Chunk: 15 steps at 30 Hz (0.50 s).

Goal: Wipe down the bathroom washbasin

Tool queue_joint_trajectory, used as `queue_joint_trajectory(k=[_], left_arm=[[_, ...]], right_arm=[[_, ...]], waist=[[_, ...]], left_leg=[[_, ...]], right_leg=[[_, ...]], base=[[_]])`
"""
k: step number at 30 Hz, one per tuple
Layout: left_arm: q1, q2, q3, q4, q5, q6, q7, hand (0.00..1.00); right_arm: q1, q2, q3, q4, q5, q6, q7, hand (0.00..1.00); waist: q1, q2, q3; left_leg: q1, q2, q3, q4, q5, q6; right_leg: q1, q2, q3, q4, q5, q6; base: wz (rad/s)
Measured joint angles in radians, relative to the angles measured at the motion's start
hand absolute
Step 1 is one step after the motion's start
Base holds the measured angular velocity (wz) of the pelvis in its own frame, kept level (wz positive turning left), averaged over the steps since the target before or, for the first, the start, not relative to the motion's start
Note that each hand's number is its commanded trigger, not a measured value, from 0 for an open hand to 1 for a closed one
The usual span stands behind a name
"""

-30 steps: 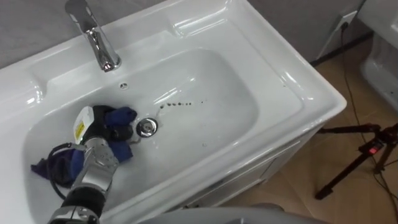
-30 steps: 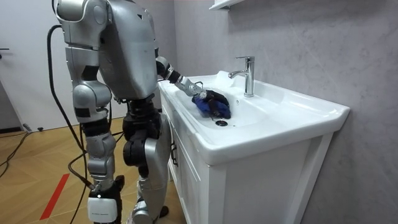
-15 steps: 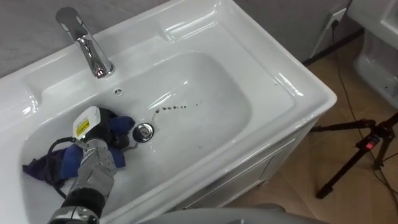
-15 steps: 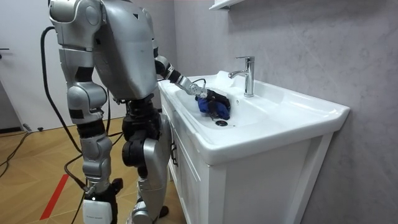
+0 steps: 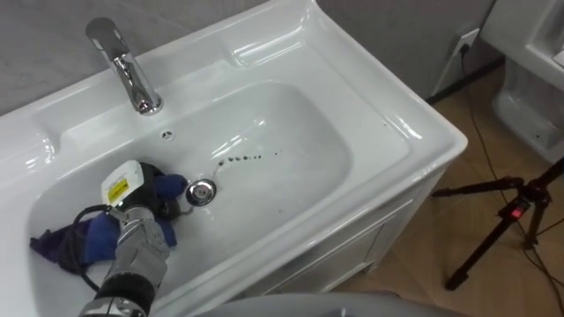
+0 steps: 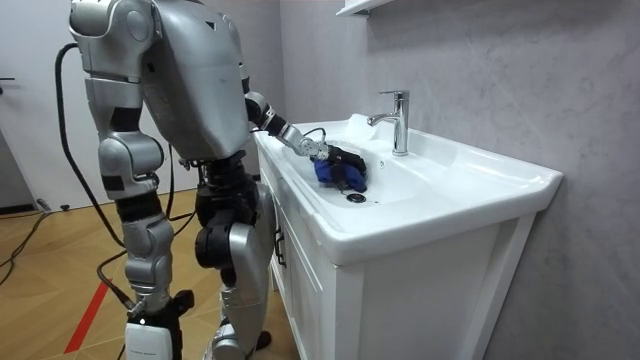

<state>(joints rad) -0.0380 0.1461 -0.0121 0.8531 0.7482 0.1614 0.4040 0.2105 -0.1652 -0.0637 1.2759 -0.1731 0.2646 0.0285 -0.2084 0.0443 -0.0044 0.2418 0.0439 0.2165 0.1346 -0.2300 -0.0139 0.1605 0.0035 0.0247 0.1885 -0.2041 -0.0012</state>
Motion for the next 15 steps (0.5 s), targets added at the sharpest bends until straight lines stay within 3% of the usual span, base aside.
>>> queue_joint_trajectory(k=[5, 9, 15], left_arm=[[-0.001, 0.0, 0.0, 0.008, -0.029, 0.0, -0.001, 1.0], [-0.004, 0.001, -0.002, 0.009, -0.158, 0.001, -0.001, 1.0], [-0.024, 0.008, -0.001, 0.008, -0.32, 0.001, -0.001, 1.0]], right_arm=[[0.008, 0.0, 0.0, -0.009, 0.0, 0.02, -0.001, 0.0], [0.023, 0.004, 0.013, -0.011, 0.002, 0.022, 0.014, 0.0], [0.03, 0.016, 0.021, -0.01, 0.001, 0.044, 0.019, 0.0]], waist=[[-0.001, -0.004, -0.0021], [-0.004, -0.015, -0.0061], [-0.008, -0.022, -0.0055]], left_leg=[[0.0, 0.0, 0.003, 0.001, 0.0, 0.0], [0.011, -0.001, 0.006, 0.002, 0.0, 0.0], [0.01, -0.002, 0.023, 0.002, 0.001, 0.0]], right_leg=[[-0.002, -0.001, 0.002, 0.001, 0.0, 0.0], [0.004, -0.002, 0.004, 0.002, -0.001, 0.0], [-0.005, -0.002, 0.02, 0.004, -0.001, 0.003]], base=[[0.0], [-0.02], [-0.07]])
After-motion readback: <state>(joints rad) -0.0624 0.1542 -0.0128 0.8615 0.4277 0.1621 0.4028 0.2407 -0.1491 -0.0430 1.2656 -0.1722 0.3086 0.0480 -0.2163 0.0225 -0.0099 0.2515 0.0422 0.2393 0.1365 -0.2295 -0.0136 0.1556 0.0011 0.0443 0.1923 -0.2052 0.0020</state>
